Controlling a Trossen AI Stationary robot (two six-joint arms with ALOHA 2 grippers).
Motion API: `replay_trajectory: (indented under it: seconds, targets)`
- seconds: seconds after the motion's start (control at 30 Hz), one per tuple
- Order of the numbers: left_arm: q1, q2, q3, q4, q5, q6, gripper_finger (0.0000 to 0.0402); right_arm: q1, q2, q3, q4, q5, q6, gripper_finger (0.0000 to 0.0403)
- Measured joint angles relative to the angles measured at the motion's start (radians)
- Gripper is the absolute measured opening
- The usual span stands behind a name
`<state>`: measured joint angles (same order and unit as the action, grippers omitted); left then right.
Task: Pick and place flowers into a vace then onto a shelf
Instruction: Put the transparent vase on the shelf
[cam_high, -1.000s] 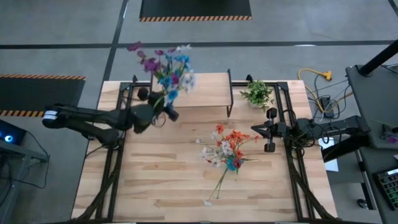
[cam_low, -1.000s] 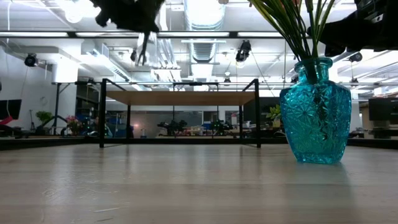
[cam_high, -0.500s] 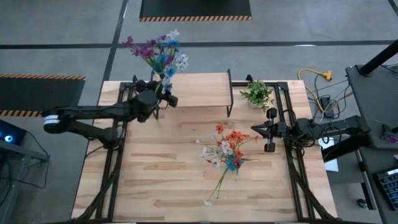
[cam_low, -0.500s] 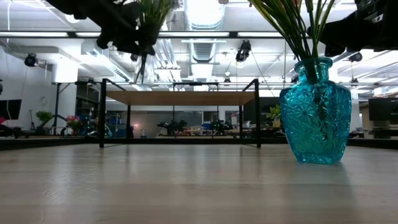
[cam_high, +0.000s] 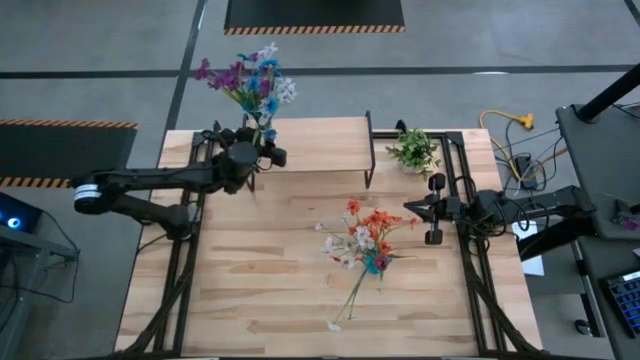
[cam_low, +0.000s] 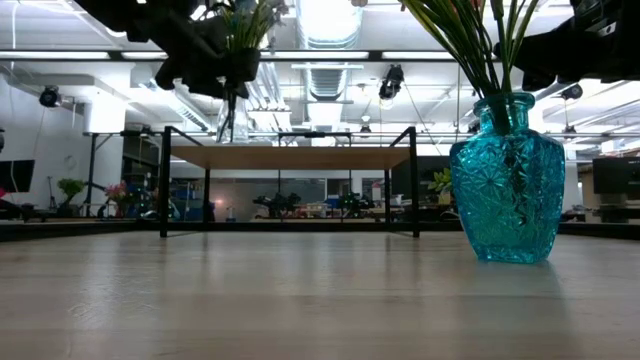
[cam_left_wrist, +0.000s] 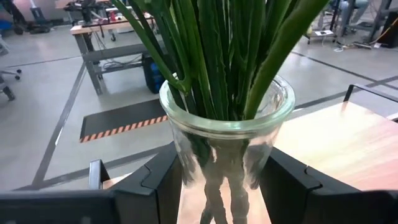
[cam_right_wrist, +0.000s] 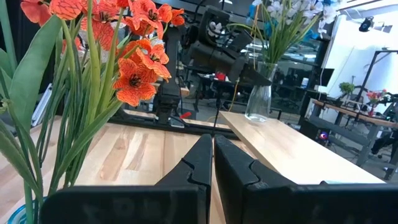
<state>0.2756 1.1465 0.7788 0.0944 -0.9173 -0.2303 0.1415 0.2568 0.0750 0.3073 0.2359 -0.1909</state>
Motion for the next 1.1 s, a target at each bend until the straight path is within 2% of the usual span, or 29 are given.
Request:
replay_trajectory:
  seconds: [0.47,0.87,1.1]
  targets:
    - [0.014,0.06,0.001,0.01,-0.013,-0.044,0.0167,0.0,0.0,0.0,-0.002,0.0,0.0,0.0008]
    - [0.014,0.059,-0.001,-0.006,-0.007,-0.032,0.0229,0.0,0.0,0.0,-0.004,0.0,0.0,0.0008]
    - [0.012,0.038,0.001,-0.008,-0.007,0.042,0.026,0.0,0.0,0.0,-0.004,0.0,0.0,0.0008]
